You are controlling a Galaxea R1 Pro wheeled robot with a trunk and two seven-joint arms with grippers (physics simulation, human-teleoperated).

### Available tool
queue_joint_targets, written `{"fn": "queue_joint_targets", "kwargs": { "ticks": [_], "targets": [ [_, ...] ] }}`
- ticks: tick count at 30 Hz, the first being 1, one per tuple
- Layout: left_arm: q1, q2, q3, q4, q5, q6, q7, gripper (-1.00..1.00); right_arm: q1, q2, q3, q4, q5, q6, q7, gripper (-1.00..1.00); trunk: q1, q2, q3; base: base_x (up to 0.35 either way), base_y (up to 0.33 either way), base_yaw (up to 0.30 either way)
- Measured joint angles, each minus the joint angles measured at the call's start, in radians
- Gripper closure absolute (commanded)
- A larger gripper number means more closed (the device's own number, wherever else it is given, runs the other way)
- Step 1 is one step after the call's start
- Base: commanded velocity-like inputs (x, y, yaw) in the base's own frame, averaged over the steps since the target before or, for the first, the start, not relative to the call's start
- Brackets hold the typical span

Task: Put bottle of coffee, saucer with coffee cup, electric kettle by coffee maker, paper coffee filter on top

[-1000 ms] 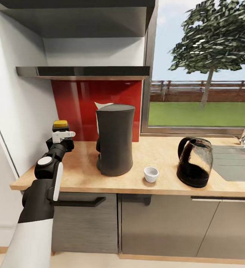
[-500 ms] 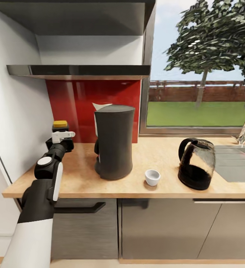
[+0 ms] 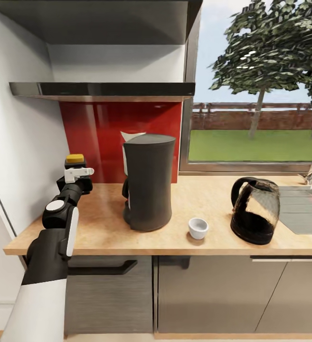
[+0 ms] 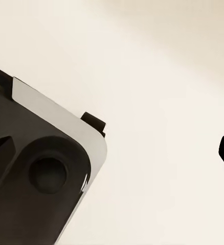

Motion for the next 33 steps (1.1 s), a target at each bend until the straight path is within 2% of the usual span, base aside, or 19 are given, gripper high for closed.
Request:
{"fn": "queue_joint_targets", "kwargs": {
  "ticks": [6,14,23,24,28,32,33],
  "targets": [
    [0.0,0.0,0.0,0.0,-0.001,0.0,0.0,1.0,0.0,0.0,0.0,0.0,0.0,0.0,0.0,-1.0,0.0,0.0,0.0,0.075,0.183,0.0],
    [0.0,0.001,0.0,0.002,-0.001,0.0,0.0,1.0,0.0,0.0,0.0,0.0,0.0,0.0,0.001,-1.0,0.0,0.0,0.0,0.016,0.04,-0.014],
    [0.0,0.005,0.0,0.025,0.0,0.0,-0.006,1.0,0.0,0.0,0.0,0.0,0.0,0.0,0.001,-1.0,0.0,0.0,0.0,0.002,0.004,-0.192],
    [0.0,0.005,0.0,0.028,0.001,0.0,-0.013,1.0,0.0,0.0,0.0,0.0,0.0,0.0,0.001,-1.0,0.0,0.0,0.0,0.0,0.001,-0.219],
    [0.0,0.011,0.0,0.064,0.004,-0.001,-0.138,1.0,0.0,0.0,0.0,0.0,0.0,0.0,0.0,-1.0,0.0,0.0,0.0,0.0,0.0,-0.109],
    [0.0,0.022,0.015,0.09,0.001,-0.002,-0.168,1.0,0.0,0.0,0.0,0.0,0.0,0.0,0.0,-1.0,0.0,0.0,0.0,0.0,0.0,-0.018],
    [0.0,0.035,0.018,0.111,-0.002,-0.003,-0.172,1.0,0.0,0.0,0.0,0.0,0.0,0.0,0.0,-1.0,0.0,0.0,0.0,0.0,0.0,-0.004]
  ]
}}
